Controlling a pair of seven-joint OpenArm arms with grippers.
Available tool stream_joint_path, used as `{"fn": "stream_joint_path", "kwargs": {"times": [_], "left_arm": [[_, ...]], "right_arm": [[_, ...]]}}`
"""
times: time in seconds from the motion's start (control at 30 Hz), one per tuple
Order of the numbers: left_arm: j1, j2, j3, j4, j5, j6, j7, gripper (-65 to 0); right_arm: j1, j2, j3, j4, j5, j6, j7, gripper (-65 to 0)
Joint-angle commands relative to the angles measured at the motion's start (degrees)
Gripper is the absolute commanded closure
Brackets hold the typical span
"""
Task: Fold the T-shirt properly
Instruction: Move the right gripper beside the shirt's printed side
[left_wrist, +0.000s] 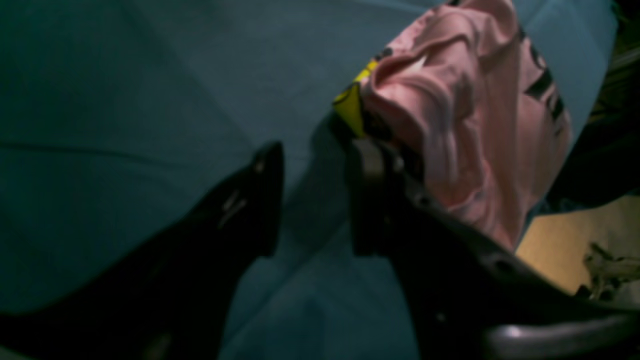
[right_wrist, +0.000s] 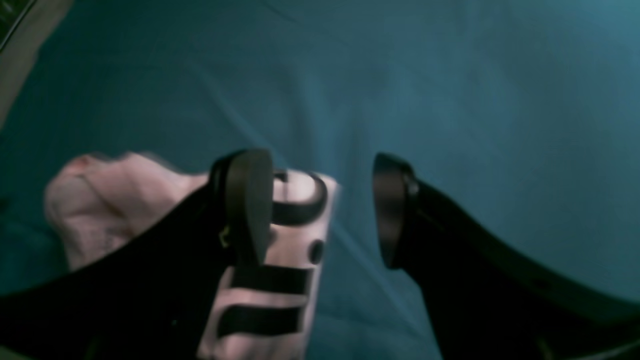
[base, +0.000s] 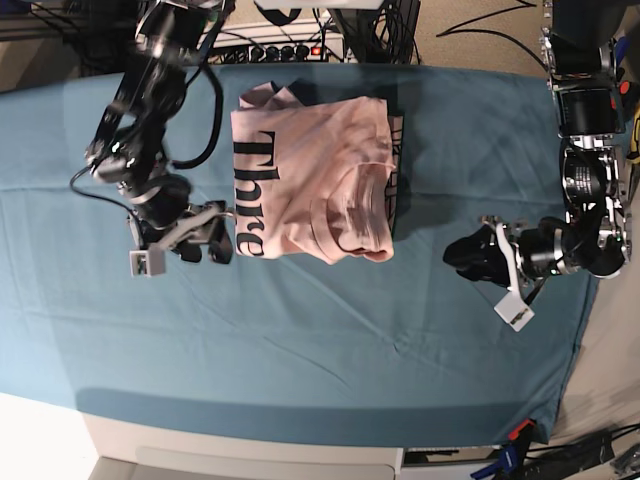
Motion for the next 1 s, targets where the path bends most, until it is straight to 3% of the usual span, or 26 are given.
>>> {"fn": "stream_joint_path", "kwargs": {"times": [0.0, 0.27, 0.37, 0.57, 0.97], "left_arm": [[-1.38, -0.37, -0.26, 0.90, -1.49, -0.25, -1.07, -23.2], [-1.33, 0.83, -0.17, 0.90, -1.51, -0.25, -1.07, -23.2], [-1.31, 0.83, -0.17, 0.90, -1.51, -0.25, -1.05, -23.2], [-0.26, 0.81, -0.17, 0.90, -2.16, 0.24, -1.07, -23.2], [3.56, 0.48, -0.17, 0.90, -2.78, 2.91, 0.28, -23.2]], "right_arm": [[3.45, 0.87, 1.05, -3.67, 3.89, 0.98, -0.46, -32.2], [20.33, 7.58, 3.08, -41.11, 24.98, 5.86, -13.66, -32.2], [24.11, 9.03, 2.91, -48.57, 27.91, 6.60, -16.23, -32.2], [25.77, 9.31, 2.58, -53.37, 27.89, 6.58, -16.23, -31.7], [25.75, 9.31, 2.58, -54.34, 26.56, 6.56, -16.23, -3.0]]}}
